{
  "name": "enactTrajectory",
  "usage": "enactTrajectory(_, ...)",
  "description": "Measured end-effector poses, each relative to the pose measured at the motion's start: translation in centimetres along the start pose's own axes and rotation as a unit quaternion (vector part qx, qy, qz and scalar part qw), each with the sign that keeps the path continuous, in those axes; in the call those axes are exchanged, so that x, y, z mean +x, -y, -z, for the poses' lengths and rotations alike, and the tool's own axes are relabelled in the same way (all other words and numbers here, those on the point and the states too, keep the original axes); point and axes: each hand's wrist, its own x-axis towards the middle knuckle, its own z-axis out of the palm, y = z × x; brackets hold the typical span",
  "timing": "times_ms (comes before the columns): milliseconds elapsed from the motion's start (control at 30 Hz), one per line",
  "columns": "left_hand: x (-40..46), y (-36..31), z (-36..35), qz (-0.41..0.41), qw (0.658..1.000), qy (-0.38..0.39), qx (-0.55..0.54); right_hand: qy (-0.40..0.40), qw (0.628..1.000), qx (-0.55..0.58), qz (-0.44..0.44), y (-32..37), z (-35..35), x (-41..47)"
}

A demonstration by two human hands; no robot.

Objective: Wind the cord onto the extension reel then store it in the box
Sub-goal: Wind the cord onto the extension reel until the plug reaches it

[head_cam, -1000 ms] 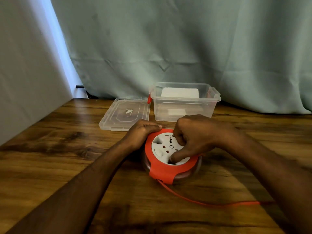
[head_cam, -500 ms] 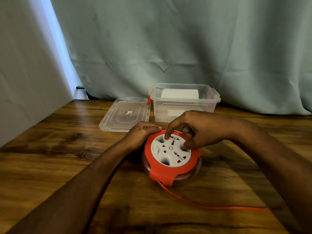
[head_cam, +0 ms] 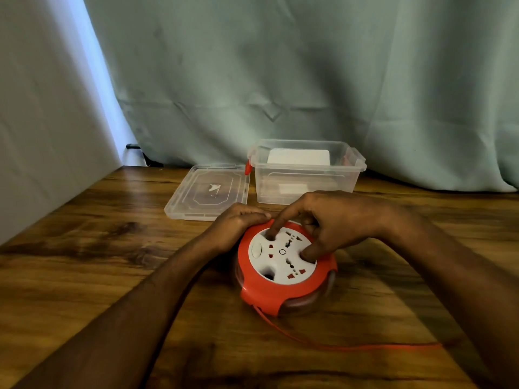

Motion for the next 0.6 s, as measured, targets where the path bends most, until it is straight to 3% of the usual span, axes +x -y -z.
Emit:
enactTrajectory(233, 0.1, 0.2, 0.1, -0.004, 1.000, -0.016, 0.016, -0.021, 0.995, -0.090, -0.039, 1.5, 0.2, -0.5)
enactTrajectory(367, 0.1, 0.3, -0.1, -0.007, 0.999, -0.035, 0.015, -0.041, 0.987, -0.154, -0.011, 2.0, -0.2, -0.3)
enactTrajectory(600, -0.1, 0.0, -0.5, -0.022, 0.998, -0.042, 0.029, -0.022, 0.990, -0.135, -0.024, 2.2, -0.4, -0.1)
